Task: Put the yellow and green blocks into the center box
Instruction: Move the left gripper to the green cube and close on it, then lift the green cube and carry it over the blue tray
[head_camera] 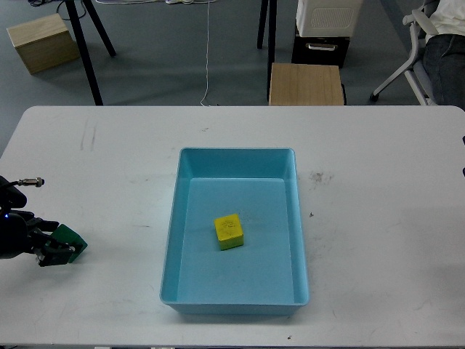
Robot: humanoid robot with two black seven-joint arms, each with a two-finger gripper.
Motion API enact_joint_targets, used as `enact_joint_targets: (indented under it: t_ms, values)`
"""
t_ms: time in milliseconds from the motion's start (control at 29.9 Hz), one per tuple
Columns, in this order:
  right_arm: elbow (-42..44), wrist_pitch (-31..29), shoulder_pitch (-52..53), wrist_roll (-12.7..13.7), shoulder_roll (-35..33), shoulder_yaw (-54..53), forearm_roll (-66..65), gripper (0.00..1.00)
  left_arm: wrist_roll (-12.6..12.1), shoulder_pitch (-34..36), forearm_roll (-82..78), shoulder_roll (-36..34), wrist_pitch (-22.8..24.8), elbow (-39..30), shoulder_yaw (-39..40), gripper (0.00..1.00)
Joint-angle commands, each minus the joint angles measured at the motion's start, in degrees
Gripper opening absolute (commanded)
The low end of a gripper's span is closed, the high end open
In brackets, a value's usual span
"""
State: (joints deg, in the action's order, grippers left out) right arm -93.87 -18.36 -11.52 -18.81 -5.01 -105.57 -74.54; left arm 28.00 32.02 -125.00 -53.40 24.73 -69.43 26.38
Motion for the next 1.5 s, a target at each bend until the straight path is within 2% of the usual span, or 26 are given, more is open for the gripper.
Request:
enact_joint_targets:
  t_ms: [0,167,334,468,668,902,1069,1236,1470]
  values:
    - [0.00,0.08,0.00,0.00,0.00,0.01,0.01,0.98,0.00,-0.20,0.00,-0.04,-0.73,0.17,-0.01,0.66]
    - [0.08,0.17,0.00,0.00,0.00,0.10,0.01,0.98,0.00,0.23,0.00,-0.48,-1.44,0.53,-3.42,0.42]
    - [0.09,0.87,-0.08,0.00,0.00,0.18,-0.07,0.98,0.00,1.11,0.00,-0.74,-3.27,0.53,-4.49,0.32]
    - [1.66,3.41,-0.52,0.00,-0.09,-0.08,-0.07,0.98,0.00,7.69,0.00,-1.00,-7.14,0.53,-4.58,0.25]
    - [4.39,6.93,-1.14,0.00,-0.53,-0.17,-0.07,0.98,0.00,16.92,0.00,-3.64,-7.06,-1.40,-4.05,0.24]
    - [5.09,8.87,-4.91,0.09,-3.07,0.10,-0.25,0.98,0.00,31.60,3.97,-2.51,-4.87,-9.39,-4.58,0.20]
    - [7.99,9.31,-5.27,0.00,-4.66,0.01,-0.16,0.98,0.00,36.53,4.06,4.43,3.27,-16.43,-4.58,0.20]
    - [9.05,9.92,-5.27,0.00,-4.66,0.27,-0.16,0.98,0.00,37.59,2.75,15.14,3.27,-17.93,-5.28,0.21]
    - [11.68,10.62,-5.27,-0.09,-4.57,0.18,-0.07,0.98,0.00,38.64,0.00,22.72,3.27,-17.06,-16.34,0.22]
